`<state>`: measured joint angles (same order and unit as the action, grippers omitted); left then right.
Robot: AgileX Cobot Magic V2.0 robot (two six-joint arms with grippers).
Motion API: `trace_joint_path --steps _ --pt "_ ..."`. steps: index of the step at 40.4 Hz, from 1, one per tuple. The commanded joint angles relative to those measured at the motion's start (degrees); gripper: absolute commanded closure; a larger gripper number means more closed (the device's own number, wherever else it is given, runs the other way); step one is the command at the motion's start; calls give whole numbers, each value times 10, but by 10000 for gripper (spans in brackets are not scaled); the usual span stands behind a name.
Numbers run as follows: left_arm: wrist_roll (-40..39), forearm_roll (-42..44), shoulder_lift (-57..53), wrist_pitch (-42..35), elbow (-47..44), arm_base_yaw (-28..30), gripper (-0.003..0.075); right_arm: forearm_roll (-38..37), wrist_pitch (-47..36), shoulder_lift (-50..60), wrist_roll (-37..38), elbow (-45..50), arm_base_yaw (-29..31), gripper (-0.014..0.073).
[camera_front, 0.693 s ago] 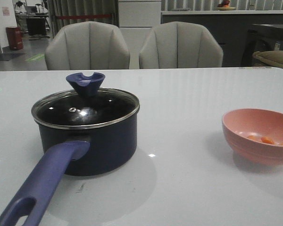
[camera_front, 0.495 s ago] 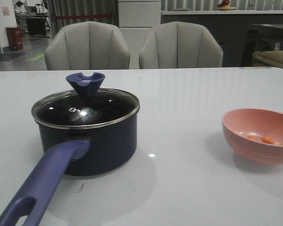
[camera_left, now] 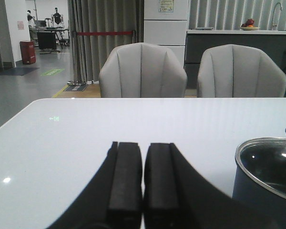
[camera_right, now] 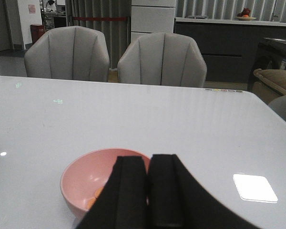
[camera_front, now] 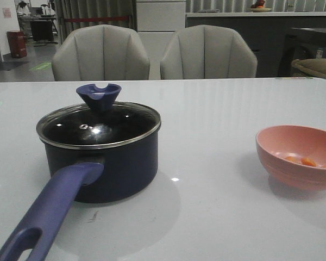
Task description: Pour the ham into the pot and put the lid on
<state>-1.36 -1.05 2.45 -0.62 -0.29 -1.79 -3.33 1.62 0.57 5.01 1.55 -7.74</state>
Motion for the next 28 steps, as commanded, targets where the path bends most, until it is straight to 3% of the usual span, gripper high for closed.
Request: trace_joint_path --steps 1,11,15,20,28 --pt "-2 -1 7 -45 -12 1 607 -7 -50 12 -4 -3 4 447" --pt "-2 -1 7 -132 -6 1 607 -7 -50 12 -4 -3 4 447" --pt "-2 -1 7 -123 37 -1 607 -7 -50 12 -4 -3 4 447" --pt "-2 -1 20 -54 120 -1 607 -7 -50 12 -4 -3 4 447" --pt "-2 -13 115 151 267 -1 607 -7 -50 12 -4 -3 4 447"
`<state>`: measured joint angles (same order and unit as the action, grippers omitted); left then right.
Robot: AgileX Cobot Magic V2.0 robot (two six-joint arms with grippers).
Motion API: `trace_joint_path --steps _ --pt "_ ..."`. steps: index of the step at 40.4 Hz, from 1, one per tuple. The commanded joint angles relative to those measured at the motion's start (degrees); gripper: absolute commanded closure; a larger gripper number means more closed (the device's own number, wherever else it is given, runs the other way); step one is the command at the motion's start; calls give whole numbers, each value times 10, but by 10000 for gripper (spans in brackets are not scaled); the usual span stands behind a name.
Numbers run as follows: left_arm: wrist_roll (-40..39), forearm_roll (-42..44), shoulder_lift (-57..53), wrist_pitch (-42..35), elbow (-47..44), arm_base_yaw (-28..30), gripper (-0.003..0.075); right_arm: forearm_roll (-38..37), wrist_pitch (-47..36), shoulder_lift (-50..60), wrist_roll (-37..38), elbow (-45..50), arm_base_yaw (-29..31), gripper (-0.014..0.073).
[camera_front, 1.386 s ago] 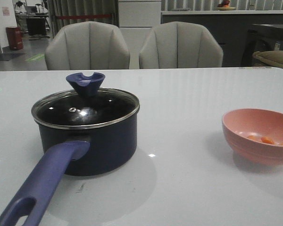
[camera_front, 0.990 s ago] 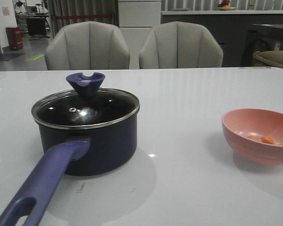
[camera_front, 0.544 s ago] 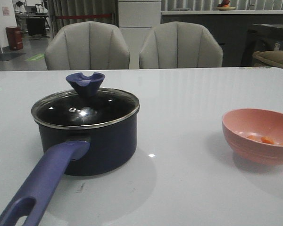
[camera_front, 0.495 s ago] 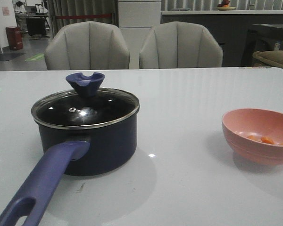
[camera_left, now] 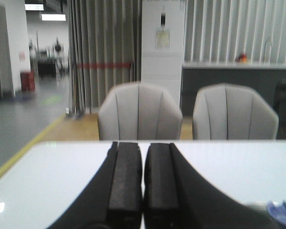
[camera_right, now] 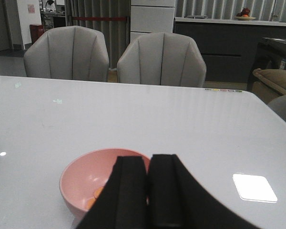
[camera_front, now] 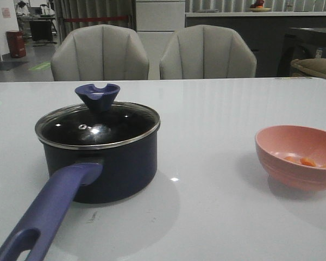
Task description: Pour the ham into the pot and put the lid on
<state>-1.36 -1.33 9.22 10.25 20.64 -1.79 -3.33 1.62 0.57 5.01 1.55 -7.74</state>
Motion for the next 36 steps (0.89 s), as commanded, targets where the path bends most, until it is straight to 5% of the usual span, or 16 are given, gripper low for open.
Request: trace_joint_path --steps 1,8,26,30,36 --pt "-2 -19 58 68 68 -1 607 -7 -50 12 -4 -3 4 447" --pt "-2 -39 117 153 93 -1 607 -7 -50 12 -4 -3 4 447" --pt "-2 -41 173 143 88 -1 594 -7 -50 12 -4 -3 4 447" --pt "-2 -41 176 144 88 -1 514 -7 -50 12 -4 -3 4 447" --pt "-2 -34 176 146 88 -1 262 -7 -50 12 -4 -3 4 447"
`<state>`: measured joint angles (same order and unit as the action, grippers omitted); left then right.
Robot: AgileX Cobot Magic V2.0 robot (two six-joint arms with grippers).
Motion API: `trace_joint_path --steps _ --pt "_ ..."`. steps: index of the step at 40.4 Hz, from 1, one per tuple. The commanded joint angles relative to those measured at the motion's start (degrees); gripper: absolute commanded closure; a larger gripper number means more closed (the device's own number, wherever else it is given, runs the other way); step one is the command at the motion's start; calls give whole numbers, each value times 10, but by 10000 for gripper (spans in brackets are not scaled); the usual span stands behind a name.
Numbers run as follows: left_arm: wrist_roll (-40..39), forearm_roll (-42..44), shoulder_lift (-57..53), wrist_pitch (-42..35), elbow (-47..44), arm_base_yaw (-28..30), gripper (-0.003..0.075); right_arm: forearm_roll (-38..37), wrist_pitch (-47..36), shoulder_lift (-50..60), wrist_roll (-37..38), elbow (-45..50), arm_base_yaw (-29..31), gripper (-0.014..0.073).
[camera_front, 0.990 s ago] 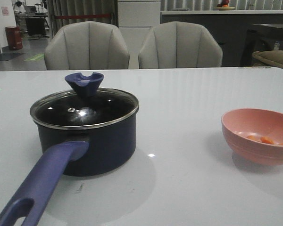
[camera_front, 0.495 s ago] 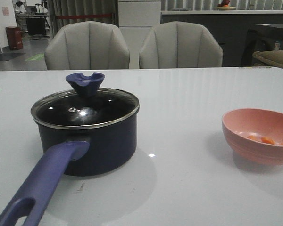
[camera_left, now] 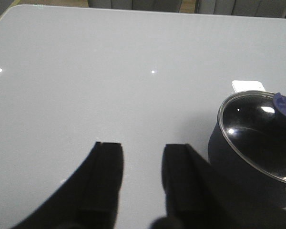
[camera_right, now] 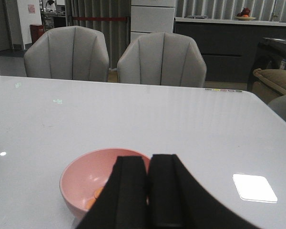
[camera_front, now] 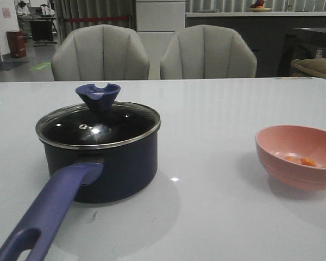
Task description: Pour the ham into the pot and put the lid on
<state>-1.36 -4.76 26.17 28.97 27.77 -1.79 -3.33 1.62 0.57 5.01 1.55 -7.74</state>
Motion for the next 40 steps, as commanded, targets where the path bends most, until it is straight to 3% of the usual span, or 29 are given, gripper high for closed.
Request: trace_joint_path --steps 1,4,8,27,40 --pt "-2 1 7 -41 16 -1 227 -7 -50 12 -4 -3 4 447" --pt "-2 1 7 -31 16 -1 111 -7 -50 12 -4 -3 4 447" --pt "-2 1 18 -13 23 -1 59 -7 -50 12 -4 -3 4 447" --pt "-2 -37 248 128 245 -42 61 -7 -50 12 -4 -3 4 447" --pt "-28 -50 419 154 378 -176 61 -7 -50 12 -4 -3 4 447"
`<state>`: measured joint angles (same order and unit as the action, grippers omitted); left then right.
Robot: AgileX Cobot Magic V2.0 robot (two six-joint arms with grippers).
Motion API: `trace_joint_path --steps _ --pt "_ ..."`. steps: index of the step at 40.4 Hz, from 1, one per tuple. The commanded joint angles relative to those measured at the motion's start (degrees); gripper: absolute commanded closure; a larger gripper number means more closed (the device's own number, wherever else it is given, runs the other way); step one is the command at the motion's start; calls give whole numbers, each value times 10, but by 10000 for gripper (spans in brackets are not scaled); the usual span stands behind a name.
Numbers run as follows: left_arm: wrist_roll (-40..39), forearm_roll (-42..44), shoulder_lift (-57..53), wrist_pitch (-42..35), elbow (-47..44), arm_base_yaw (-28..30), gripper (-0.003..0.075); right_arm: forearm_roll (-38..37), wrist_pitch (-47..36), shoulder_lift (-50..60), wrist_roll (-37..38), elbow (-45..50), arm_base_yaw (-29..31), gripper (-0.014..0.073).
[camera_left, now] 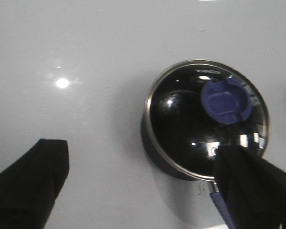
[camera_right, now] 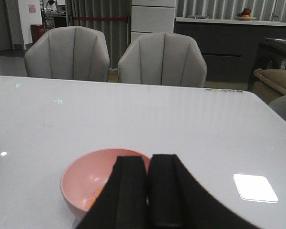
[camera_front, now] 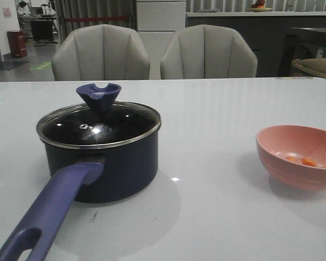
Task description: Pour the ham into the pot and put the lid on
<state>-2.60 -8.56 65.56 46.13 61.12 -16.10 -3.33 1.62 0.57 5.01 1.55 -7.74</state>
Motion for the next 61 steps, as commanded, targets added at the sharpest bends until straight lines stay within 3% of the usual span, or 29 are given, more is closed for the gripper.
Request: trace_joint_path --steps 1,18,34,56,61 --pt "-19 -12 36 -15 49 -42 61 -7 -50 12 -4 -3 4 447" --pt "-191 139 220 50 192 -173 61 -7 -50 12 -4 -3 4 447" --pt "-240 144 322 83 288 -182 61 -7 -50 12 -4 -3 4 447" --pt "-253 140 368 97 291 -182 62 -7 -50 12 -4 -3 4 447" --pt "-254 140 369 98 291 -182 107 -7 -50 12 -4 -3 4 447"
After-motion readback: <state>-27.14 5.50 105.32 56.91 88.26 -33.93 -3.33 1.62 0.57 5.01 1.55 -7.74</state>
